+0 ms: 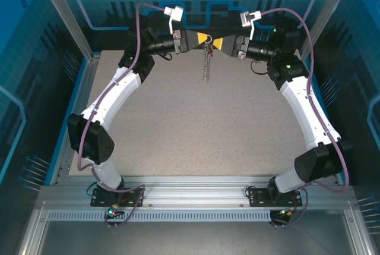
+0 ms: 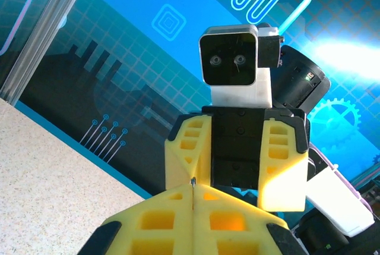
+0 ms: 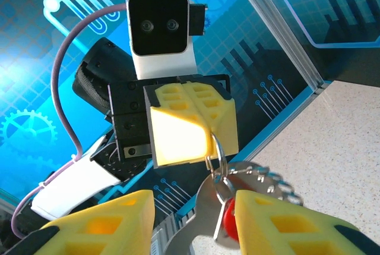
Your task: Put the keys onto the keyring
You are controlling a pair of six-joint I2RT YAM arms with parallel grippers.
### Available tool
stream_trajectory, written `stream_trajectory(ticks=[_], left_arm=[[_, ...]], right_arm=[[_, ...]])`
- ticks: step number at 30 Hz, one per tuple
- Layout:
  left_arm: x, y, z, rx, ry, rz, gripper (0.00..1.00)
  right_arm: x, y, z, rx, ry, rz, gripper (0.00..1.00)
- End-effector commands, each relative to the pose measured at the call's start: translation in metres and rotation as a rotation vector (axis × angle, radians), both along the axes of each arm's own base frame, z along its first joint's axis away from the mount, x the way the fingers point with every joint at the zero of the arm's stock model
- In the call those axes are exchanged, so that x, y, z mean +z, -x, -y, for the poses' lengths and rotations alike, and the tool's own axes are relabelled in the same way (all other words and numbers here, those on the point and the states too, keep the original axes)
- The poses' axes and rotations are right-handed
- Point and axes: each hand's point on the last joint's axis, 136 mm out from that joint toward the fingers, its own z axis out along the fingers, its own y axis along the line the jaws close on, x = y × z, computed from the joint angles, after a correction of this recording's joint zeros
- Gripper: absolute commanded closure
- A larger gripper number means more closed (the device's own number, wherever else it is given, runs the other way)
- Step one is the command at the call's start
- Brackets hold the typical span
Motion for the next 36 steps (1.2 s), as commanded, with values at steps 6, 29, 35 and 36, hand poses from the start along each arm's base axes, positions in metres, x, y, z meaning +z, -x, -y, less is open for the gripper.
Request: stream_trajectory(ticks=[6,29,35,36], left_arm=[[0.043,0.022,-0.005,0.014,0.046,0.111,1.0],[0.045,0.022,-0.007,0.035,0.046,0.124,1.0],[0.046,0.022,-0.007,0.037,0.049,0.129,1.0],[0.046,0.022,-0.007,0.036,0.049,0.129,1.0]], right_arm=[[0.0,0.001,-0.011,0.038,-0.011,0.007,0.71],[-0.007,0.007,-0.011,0.056,-0.013,-0.007,1.0],[-0.007,0.011,-0.026,0.094,-0.007,-0.003,1.0],[-0.007,0.011,-0.029,0.102,-0.006,-0.002,1.0]])
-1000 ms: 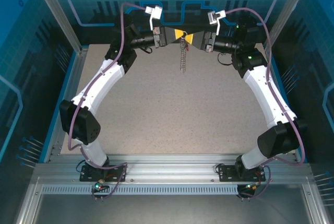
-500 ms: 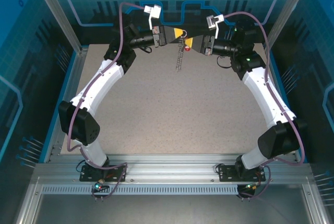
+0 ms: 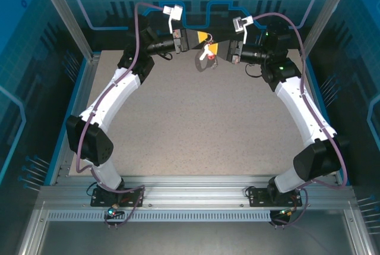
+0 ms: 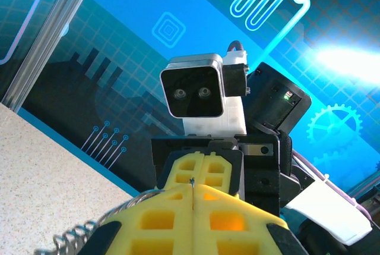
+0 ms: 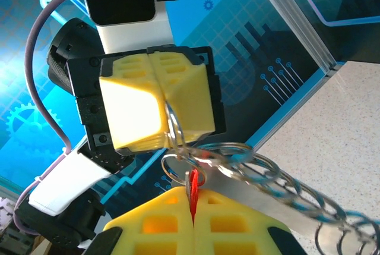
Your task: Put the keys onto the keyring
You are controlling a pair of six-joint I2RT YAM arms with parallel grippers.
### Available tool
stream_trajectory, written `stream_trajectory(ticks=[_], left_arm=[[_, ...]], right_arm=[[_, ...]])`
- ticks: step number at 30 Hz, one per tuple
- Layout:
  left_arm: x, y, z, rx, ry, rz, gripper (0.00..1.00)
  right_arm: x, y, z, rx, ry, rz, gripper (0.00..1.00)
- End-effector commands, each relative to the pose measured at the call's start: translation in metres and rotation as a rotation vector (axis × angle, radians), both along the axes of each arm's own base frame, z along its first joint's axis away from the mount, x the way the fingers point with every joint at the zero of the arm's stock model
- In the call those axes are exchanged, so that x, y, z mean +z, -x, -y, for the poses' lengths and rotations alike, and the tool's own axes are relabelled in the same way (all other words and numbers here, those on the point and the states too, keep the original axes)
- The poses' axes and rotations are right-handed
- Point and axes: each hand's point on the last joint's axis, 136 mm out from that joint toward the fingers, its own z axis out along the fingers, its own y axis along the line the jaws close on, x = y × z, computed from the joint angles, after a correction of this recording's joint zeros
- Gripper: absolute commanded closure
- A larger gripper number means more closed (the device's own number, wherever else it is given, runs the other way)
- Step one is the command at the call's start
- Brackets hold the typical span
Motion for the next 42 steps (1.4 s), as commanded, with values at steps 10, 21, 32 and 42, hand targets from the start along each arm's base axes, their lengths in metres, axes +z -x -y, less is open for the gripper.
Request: stream_trajectory(ticks=[10,21,32,42], left_arm=[[0.037,0.02,-0.006,0.014,0.039,0.122,1.0],[0.038,0.019,-0.008,0.028,0.043,0.127,1.0],[0.043,0.02,-0.007,0.012,0.056,0.132,1.0],[0.047,0.027,-0.007,-0.013,0.059,0.134,1.0]], right_arm=[[0.006,0.006,-0.025,0.067,0.017,0.036,1.0],[0.007,0.004,0.023,-0.066,0.018,0.021,0.73],[0.01,0.012,0.05,-0.17,0.028,0.062,0.57],[-0.003,-0.015,0.055,-0.259,0.08,0.072,0.52]])
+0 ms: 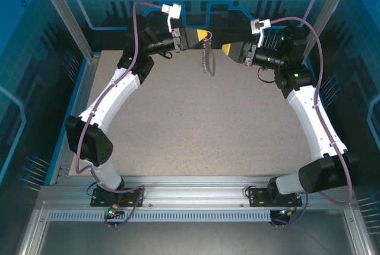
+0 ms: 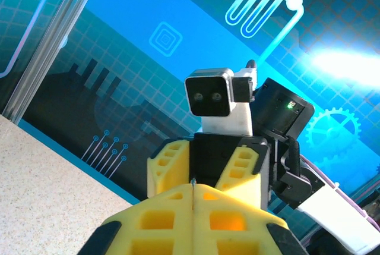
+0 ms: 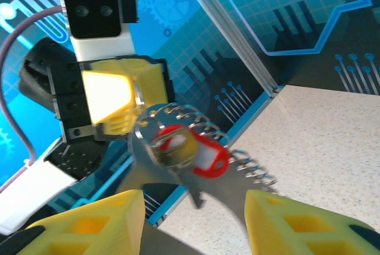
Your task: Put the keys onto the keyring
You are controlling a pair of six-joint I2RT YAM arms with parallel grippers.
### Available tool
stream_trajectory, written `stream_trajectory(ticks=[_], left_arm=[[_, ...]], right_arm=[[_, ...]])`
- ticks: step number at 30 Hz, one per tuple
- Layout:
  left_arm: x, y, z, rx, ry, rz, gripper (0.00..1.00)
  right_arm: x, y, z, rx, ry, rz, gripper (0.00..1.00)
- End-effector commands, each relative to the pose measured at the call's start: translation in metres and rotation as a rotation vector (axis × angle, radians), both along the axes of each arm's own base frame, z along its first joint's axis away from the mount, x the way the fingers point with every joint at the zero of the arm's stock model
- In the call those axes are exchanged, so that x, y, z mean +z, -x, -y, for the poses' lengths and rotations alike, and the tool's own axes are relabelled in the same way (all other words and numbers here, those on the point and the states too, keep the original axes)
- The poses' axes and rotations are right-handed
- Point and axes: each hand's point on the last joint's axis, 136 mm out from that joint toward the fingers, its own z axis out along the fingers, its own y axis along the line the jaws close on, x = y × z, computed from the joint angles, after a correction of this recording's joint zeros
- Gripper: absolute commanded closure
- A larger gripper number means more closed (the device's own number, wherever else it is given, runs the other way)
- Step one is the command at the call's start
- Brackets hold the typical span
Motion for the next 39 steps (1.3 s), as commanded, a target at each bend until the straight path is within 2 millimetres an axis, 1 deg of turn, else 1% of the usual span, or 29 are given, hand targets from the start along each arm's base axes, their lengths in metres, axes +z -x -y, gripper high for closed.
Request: stream_trajectory(ticks=[1,4,6,9,13,20,26,33,39], left_arm=[[0.039,0.027,-0.006,-0.026,0.038,0.108,1.0],[0.04,0.029,-0.005,-0.035,0.042,0.109,1.0],[0.042,0.03,-0.005,-0.043,0.047,0.108,1.0],[0.043,0.031,-0.005,-0.053,0.053,0.107,1.0],[0.044,0.032,-0.004,-0.066,0.055,0.106,1.0],[0.045,0.031,-0.003,-0.071,0.061,0.104,1.0],[0.044,0.032,-0.003,-0.071,0.059,0.104,1.0],[0.044,0.031,-0.003,-0.073,0.059,0.105,1.0],[0.044,0.032,-0.003,-0.075,0.059,0.104,1.0]], right_arm=[[-0.002,-0.014,0.006,-0.061,0.017,0.012,0.52],[-0.001,-0.016,-0.001,-0.043,0.012,0.015,0.51],[0.001,-0.012,-0.011,-0.016,0.019,0.032,0.47],[0.003,-0.006,-0.024,0.013,0.044,0.051,0.46],[0.006,0.002,-0.034,0.044,0.054,0.077,0.46],[0.011,0.004,-0.043,0.07,0.051,0.093,0.45],[0.016,0.007,-0.047,0.089,0.045,0.108,0.46],[0.019,0.005,-0.051,0.1,0.041,0.111,0.47],[0.015,0.0,-0.052,0.09,0.048,0.102,0.47]])
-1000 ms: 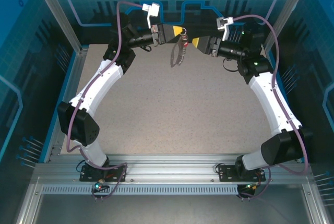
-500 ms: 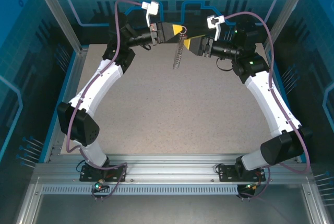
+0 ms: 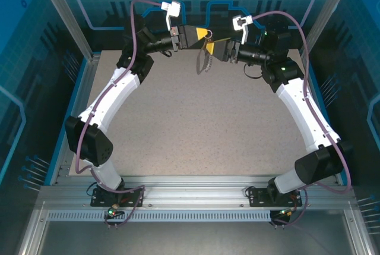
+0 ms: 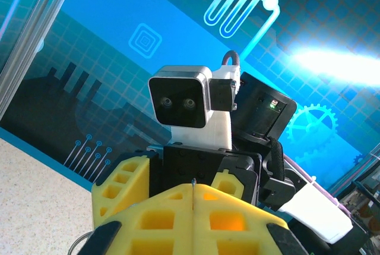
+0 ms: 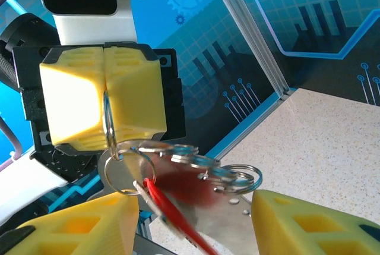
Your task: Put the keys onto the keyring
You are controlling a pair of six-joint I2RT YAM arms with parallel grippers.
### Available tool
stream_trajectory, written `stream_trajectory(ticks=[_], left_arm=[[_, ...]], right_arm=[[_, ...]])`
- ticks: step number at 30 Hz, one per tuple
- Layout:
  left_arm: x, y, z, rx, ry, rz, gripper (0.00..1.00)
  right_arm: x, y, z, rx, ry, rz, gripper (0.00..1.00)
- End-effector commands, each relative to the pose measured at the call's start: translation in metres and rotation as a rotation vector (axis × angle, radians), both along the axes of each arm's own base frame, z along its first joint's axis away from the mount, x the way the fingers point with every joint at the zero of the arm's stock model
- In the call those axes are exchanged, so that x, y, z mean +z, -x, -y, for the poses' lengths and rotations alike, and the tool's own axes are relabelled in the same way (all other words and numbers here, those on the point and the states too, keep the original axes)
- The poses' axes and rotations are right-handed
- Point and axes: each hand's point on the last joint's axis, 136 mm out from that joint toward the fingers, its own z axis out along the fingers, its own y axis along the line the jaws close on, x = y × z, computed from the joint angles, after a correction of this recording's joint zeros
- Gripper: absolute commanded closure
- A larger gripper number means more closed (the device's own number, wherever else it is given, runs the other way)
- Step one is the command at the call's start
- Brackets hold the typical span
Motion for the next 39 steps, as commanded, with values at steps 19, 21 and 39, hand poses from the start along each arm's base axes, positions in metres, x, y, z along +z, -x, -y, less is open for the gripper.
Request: stream_trajectory(ticks=[19,21,39], left_arm=[[0.029,0.018,-0.004,-0.009,0.031,0.087,1.0],[0.028,0.018,-0.004,-0.009,0.029,0.086,1.0],[0.026,0.016,-0.005,0.004,0.023,0.089,1.0]], right_arm=[[0.005,0.013,0.002,0.006,0.024,0.03,0.8],[0.004,0.014,0.006,-0.002,0.027,0.028,0.84],[0.008,0.029,0.019,0.007,0.089,0.025,1.0]])
